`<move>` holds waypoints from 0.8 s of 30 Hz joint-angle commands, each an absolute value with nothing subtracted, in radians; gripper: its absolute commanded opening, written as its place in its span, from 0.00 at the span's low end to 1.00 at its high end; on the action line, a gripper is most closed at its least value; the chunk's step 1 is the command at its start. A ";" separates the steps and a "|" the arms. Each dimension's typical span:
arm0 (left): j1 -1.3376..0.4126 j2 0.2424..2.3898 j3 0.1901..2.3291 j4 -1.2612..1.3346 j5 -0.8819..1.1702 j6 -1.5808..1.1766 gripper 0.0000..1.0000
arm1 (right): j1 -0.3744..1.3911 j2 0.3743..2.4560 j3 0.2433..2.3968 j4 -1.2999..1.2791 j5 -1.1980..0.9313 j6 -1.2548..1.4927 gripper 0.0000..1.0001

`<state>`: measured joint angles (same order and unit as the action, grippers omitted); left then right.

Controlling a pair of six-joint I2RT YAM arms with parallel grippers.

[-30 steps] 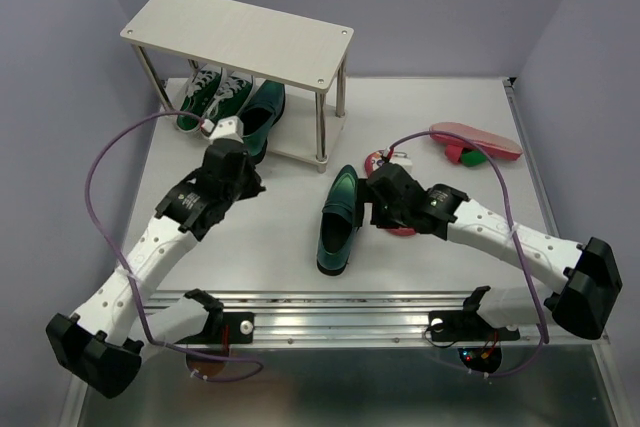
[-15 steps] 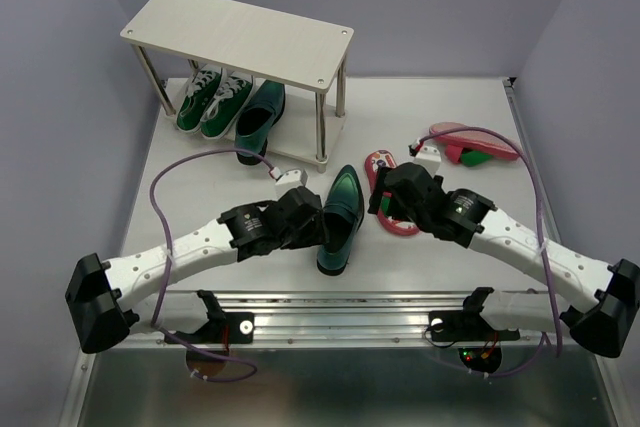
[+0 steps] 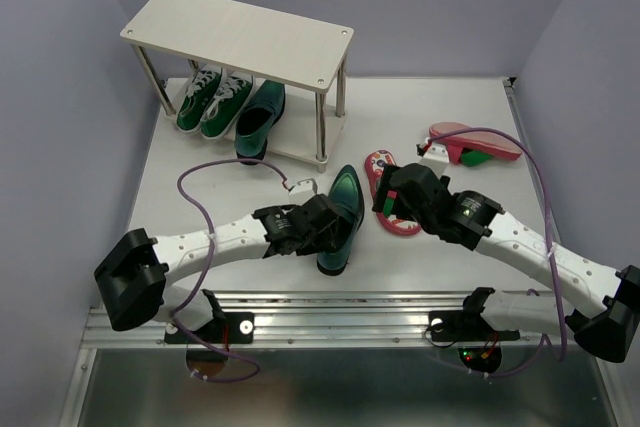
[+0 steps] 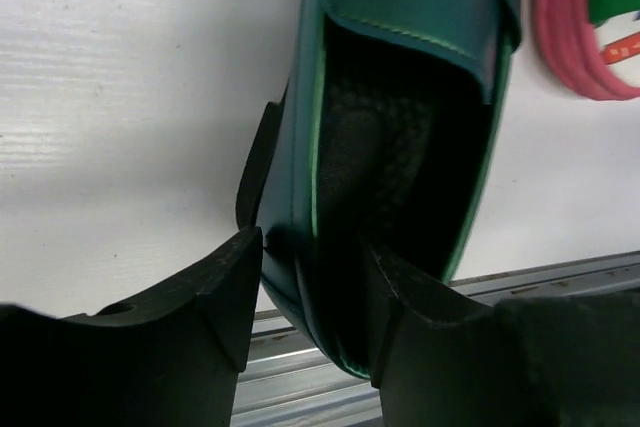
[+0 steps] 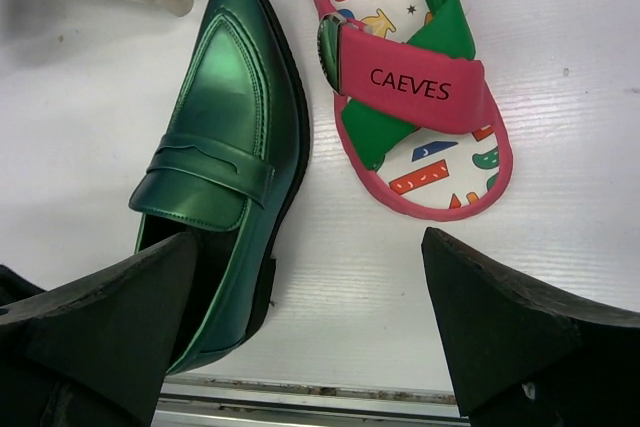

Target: Place and organize the shoes onto the shoe shelf

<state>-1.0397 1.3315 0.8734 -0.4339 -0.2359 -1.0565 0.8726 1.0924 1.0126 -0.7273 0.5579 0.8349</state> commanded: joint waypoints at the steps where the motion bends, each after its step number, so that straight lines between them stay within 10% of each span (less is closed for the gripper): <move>1: -1.046 1.332 0.859 -0.433 -0.247 -1.075 0.45 | 0.881 1.063 1.031 -0.733 0.606 0.845 1.00; 6: -1.045 1.292 0.880 -0.492 -0.276 -1.062 0.00 | 0.881 1.060 1.031 -0.733 0.606 0.845 1.00; 24: -0.977 1.065 1.077 -1.040 -0.513 -1.113 0.00 | 0.881 1.074 1.040 -0.707 0.588 0.822 1.00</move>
<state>-0.9787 1.0954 1.0004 -0.9592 -0.3962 -1.0496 0.8726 1.0737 1.0126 -0.7326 0.5690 0.8326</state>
